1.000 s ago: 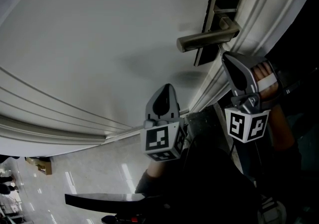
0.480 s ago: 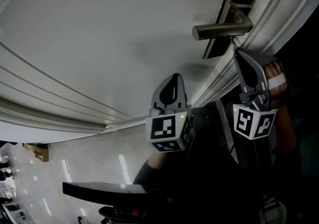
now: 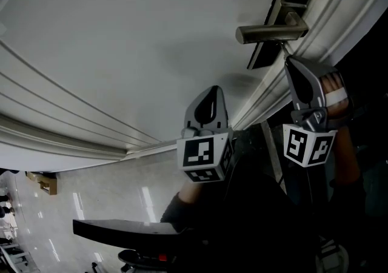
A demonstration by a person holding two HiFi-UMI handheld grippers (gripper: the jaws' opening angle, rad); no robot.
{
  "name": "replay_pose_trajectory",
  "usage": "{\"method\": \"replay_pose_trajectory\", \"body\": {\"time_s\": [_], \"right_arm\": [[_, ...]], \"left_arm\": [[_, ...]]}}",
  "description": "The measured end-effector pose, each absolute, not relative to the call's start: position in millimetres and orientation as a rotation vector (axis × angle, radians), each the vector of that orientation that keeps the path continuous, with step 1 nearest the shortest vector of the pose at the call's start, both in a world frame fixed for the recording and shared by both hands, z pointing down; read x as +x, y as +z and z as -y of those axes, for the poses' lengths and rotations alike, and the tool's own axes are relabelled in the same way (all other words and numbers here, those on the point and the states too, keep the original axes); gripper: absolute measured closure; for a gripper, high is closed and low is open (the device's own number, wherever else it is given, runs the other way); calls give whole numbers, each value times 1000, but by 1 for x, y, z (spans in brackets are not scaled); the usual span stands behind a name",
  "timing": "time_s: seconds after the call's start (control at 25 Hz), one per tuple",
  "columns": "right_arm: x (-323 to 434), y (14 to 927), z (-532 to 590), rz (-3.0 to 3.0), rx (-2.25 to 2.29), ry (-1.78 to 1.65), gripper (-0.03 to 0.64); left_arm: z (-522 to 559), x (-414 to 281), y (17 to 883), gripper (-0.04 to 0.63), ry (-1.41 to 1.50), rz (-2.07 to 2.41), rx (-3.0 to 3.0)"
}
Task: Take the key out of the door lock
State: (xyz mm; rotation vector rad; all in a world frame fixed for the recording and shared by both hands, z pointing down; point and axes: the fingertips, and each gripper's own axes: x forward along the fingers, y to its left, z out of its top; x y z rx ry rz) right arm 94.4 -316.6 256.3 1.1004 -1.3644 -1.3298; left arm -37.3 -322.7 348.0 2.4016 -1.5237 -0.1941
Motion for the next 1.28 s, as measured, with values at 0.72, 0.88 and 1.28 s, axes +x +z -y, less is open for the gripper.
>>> {"method": "replay_pose_trajectory", "body": {"time_s": [0.72,0.88,1.28], "right_arm": [[94,256,317,1382,1109,-1337,604],[95,256,315,1377,1107,-1342,604],[94,256,316,1368,1108,-1341,604]], "left_arm": [[326,-36,348,596,-186,1532,2402],[327,-35,345,596,-184,1534,2392],[326,-34,347,595,-192,1518,2413]]}}
